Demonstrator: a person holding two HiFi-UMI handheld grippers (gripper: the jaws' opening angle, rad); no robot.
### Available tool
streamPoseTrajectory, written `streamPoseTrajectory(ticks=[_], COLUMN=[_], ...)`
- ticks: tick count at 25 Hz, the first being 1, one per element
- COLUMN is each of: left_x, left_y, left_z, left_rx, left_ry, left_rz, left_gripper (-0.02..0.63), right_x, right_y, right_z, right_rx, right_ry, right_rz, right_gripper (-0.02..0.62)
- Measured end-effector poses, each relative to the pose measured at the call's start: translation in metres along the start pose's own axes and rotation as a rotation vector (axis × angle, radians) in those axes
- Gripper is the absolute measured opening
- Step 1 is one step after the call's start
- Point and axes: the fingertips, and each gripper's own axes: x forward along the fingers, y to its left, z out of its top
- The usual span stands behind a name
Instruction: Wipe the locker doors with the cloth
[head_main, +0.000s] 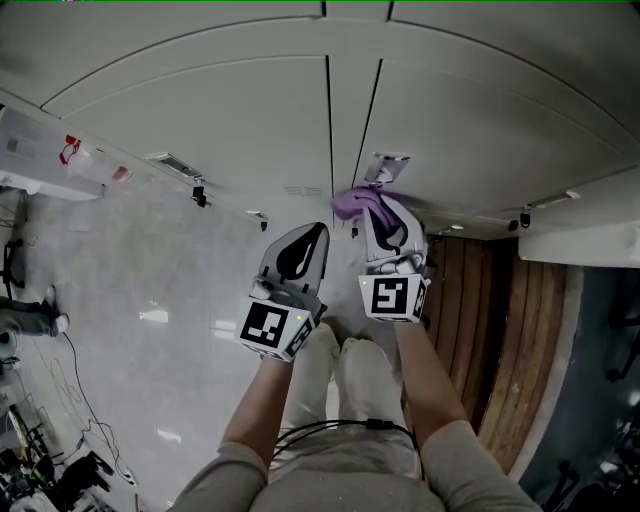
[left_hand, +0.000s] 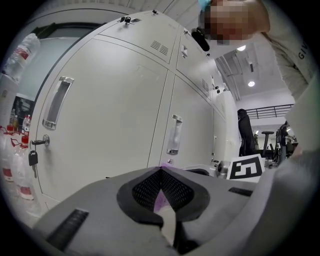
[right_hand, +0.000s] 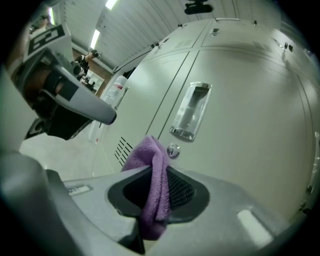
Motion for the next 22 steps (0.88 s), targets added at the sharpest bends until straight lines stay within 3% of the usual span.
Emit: streamPoseTrajectory(ticks=[10,14,18,22], left_x=[0.006,0.009,0.007,0.003], left_y=[0.005,0.003,-0.002,-0.012], left_z=[-0.014,-0.016,0.003,0.049], left_rx=[0.002,0.014,0.026,0.029], left_ry=[-0.003,-0.011,-0.012,-0.027], left_rz=[0.004,-0.011,-0.016,-0.019], left_gripper=[-0.002,-0.002,-0.002,-0.002], right_x=[0.012,0.014,0.002,-0.022], right_y=[0.020,0.027,0.015,-0.020], right_z=[-0.037,-0.042,-0.012,0.053], right_rx=[0.012,-0.035,-0.039,-0.004], right_ry=[0.035,0.059,0.023,-0.020], right_rz=[0.033,0.065,0.089,0.056], right_gripper=[0.060,0.060,0.060,0.060])
